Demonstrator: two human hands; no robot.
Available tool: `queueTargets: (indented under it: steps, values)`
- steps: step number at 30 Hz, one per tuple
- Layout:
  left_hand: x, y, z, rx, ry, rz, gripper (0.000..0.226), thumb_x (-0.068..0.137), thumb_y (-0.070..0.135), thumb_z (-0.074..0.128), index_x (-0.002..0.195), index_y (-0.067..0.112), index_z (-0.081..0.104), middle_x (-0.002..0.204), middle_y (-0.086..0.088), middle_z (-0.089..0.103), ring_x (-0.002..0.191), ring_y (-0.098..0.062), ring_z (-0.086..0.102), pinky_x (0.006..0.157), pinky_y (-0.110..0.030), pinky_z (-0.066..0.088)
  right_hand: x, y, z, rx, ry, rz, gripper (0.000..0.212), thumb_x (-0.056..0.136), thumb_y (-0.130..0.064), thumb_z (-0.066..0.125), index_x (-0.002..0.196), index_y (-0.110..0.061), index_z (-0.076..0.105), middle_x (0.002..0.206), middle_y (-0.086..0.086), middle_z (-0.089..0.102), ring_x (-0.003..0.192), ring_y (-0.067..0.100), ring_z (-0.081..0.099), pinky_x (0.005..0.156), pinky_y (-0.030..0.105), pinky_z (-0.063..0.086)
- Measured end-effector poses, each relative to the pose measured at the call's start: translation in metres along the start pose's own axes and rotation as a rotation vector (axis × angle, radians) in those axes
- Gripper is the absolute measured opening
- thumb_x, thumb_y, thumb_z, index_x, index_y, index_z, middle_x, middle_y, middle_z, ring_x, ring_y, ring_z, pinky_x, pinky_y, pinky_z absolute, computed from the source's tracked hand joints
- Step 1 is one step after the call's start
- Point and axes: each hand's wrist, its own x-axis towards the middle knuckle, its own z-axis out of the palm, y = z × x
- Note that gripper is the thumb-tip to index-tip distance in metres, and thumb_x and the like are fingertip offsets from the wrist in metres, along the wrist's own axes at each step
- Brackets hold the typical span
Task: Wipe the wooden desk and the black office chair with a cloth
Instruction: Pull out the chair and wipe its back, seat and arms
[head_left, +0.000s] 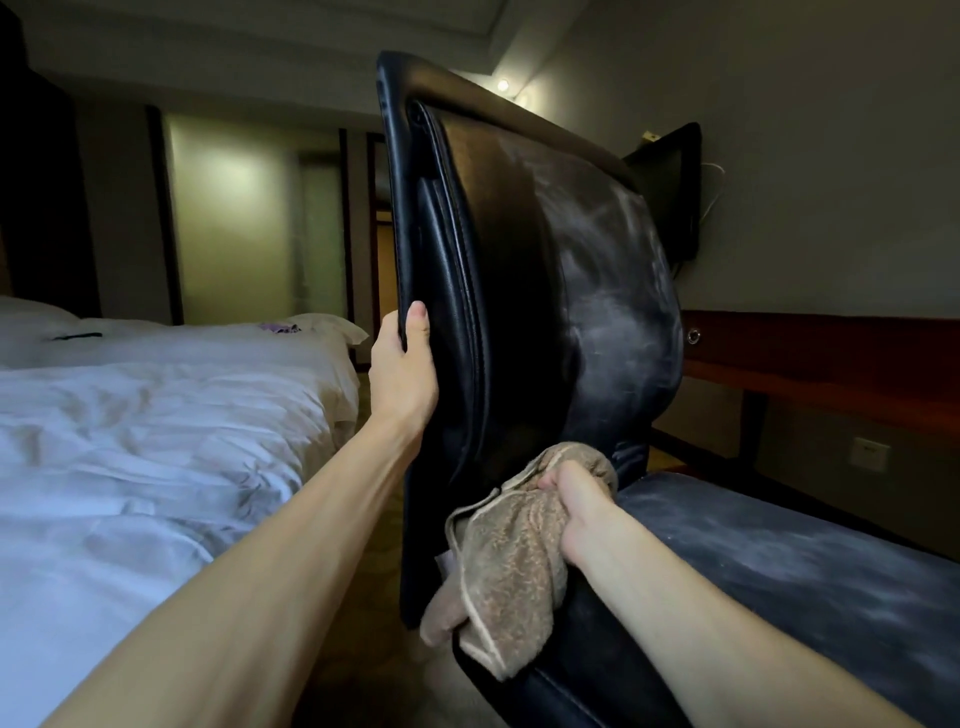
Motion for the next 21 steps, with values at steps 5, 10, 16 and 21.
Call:
queueTargets:
  steps: [5,10,16,21]
  values:
    - [-0.003,0.004,0.0,-0.013,0.001,0.001,0.029,0.109,0.048,0.041,0.093,0.031,0.058,0.088,0.015,0.064,0.073,0.016,0.056,0.068,-0.006,0.04,0.003,0.002,-0.004,0.073,0.039,-0.094,0.039,0.089,-0.001,0.055,0.128,0.005,0.054,0.117,0.03,0.065,0.105,0.043,0.067,0.094,0.055,0.055]
    - [-0.006,0.004,-0.001,-0.049,0.012,-0.005,0.029,0.107,0.052,0.043,0.096,0.033,0.061,0.089,0.017,0.067,0.077,0.016,0.058,0.065,-0.003,0.039,0.001,0.019,0.008,0.213,-0.036,-0.013,0.031,0.09,-0.017,0.048,0.111,0.0,0.064,0.099,0.025,0.069,0.09,0.039,0.068,0.082,0.044,0.056]
    - [-0.013,0.007,-0.004,-0.034,0.016,0.007,0.029,0.107,0.052,0.043,0.098,0.031,0.06,0.081,0.026,0.065,0.077,0.015,0.058,0.065,-0.003,0.038,-0.01,0.011,0.021,0.3,0.032,-0.034,0.017,0.085,-0.012,0.049,0.098,-0.007,0.058,0.094,0.018,0.06,0.081,0.033,0.06,0.075,0.04,0.051]
    - [-0.015,0.012,-0.006,-0.024,0.002,0.012,0.028,0.108,0.048,0.044,0.087,0.033,0.056,0.08,0.017,0.061,0.069,0.014,0.054,0.062,-0.005,0.038,-0.041,-0.016,0.022,0.287,0.105,-0.119,0.044,0.084,-0.017,0.06,0.125,-0.003,0.054,0.116,0.021,0.063,0.095,0.037,0.064,0.087,0.047,0.054]
